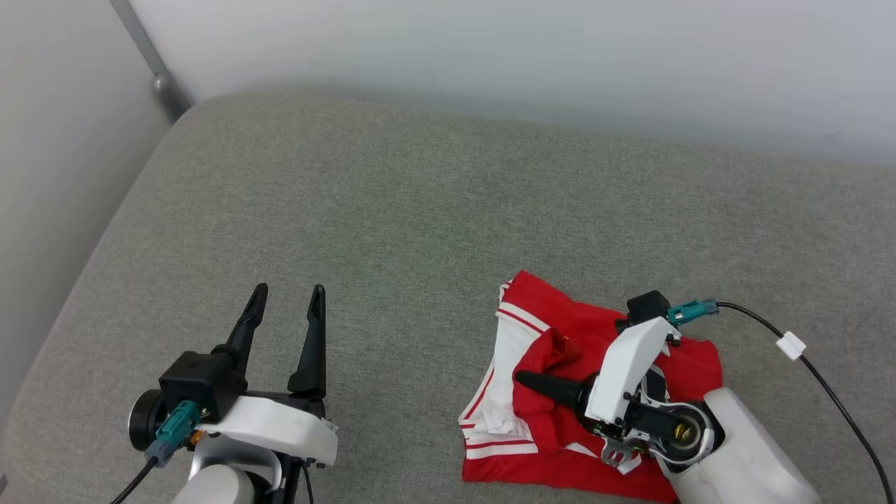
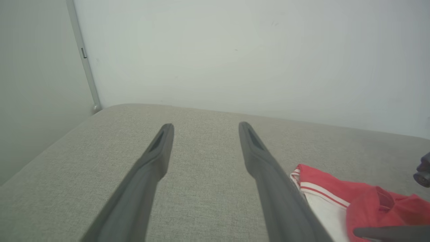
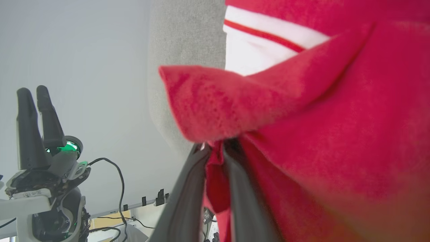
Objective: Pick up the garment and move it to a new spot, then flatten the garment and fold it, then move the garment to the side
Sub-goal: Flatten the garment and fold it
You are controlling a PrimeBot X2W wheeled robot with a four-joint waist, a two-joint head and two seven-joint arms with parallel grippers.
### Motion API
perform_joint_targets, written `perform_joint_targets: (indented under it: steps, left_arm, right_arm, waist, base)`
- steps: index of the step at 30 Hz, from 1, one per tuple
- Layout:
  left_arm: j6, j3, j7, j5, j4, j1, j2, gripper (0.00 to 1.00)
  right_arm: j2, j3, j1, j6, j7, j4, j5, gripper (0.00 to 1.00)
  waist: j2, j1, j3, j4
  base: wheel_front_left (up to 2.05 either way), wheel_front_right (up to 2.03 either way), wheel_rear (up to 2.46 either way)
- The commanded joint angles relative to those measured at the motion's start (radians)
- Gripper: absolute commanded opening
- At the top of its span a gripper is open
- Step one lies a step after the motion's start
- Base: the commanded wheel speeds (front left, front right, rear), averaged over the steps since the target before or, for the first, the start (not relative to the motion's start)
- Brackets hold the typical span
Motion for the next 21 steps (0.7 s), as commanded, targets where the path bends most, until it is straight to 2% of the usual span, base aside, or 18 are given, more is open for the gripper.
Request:
perform_joint_targets:
  steps: [1,5,12,16,21]
  left_arm:
    - [-0.007,0.002,-0.007,0.0,0.009,-0.008,-0.01,1.0]
    - [-0.014,0.01,-0.01,0.004,0.025,-0.001,-0.015,1.0]
    - [-0.021,0.02,-0.013,0.011,0.037,0.008,-0.014,1.0]
    - [-0.017,0.029,-0.014,0.013,0.044,0.024,-0.008,1.0]
    - [-0.007,0.038,-0.015,0.017,0.045,0.042,-0.004,1.0]
  right_arm:
    - [0.002,0.032,-0.03,0.0,-0.032,0.021,0.004,1.0]
    - [0.001,0.082,-0.072,0.0,-0.067,0.01,-0.017,1.0]
    - [-0.078,0.154,-0.092,0.0,-0.116,-0.115,-0.114,1.0]
    - [-0.177,0.179,-0.068,0.0,-0.237,-0.197,-0.289,1.0]
    - [-0.255,0.081,-0.001,0.0,-0.4,-0.244,-0.502,1.0]
  waist:
    - [0.0,0.0,0.007,0.003]
    - [0.0,0.0,0.0,-0.012]
    - [0.0,0.0,-0.024,-0.048]
    - [0.0,0.0,-0.045,-0.08]
    - [0.0,0.0,-0.068,-0.12]
  base:
    - [0.0,0.0,0.0]
    - [0.0,0.0,0.0]
    - [0.0,0.0,0.0]
    - [0.0,0.0,0.0]
    - [0.0,0.0,0.0]
